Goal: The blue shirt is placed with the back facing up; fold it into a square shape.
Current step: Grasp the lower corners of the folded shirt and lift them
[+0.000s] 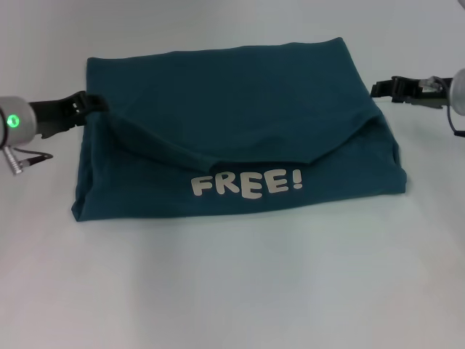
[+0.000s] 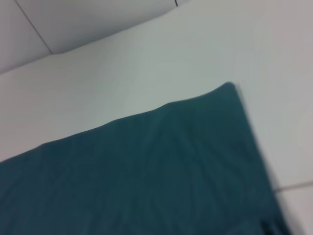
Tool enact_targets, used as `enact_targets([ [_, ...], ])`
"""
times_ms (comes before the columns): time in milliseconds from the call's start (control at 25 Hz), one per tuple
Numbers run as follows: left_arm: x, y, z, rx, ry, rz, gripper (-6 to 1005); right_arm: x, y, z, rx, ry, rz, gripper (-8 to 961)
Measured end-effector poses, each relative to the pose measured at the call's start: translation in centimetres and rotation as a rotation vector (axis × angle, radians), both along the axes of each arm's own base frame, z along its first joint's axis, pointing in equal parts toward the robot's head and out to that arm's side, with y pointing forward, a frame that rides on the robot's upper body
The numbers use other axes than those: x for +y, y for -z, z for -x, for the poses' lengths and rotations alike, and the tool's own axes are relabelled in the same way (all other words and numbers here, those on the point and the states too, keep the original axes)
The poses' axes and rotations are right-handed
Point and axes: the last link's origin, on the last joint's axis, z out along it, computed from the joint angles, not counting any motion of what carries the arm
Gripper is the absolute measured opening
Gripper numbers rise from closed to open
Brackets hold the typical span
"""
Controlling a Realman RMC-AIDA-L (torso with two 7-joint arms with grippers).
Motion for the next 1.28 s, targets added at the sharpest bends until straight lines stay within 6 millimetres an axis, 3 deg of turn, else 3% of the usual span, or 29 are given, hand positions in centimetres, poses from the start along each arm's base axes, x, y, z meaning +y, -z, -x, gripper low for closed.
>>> enact_targets([
  [120,-1.5,-1.0,1.2,-0.093,-0.014,-0.034,357,-1.9,-0.9,-0.7,0.106,0.021,0.048,384],
  [320,-4.9,-1.8,3.6,-0.231,-0.036,-0.036,528,-6.8,-1.3,-2.4,0.324,-0.001,0.111,487],
  [520,-8.2,-1.4,5.8,-0.342,-0.047,0.011,521,-11.1,-1.2,-3.6,0.498,-0.095,0.146,465],
  [680,-9.4,-0.5,6.5,-0.353,-0.018,0.055,522,-13.8,-1.2,-4.5,0.56,-0.163,0.151,407],
  [880,-9.6,0.3,6.4,-0.298,0.044,0.096,524,-15.0,-1.5,-4.4,0.544,-0.272,0.151,441],
  [1280,-8.6,1.4,6.2,-0.089,0.145,0.134,618,-14.9,-0.9,-4.7,0.537,-0.262,0.149,558],
])
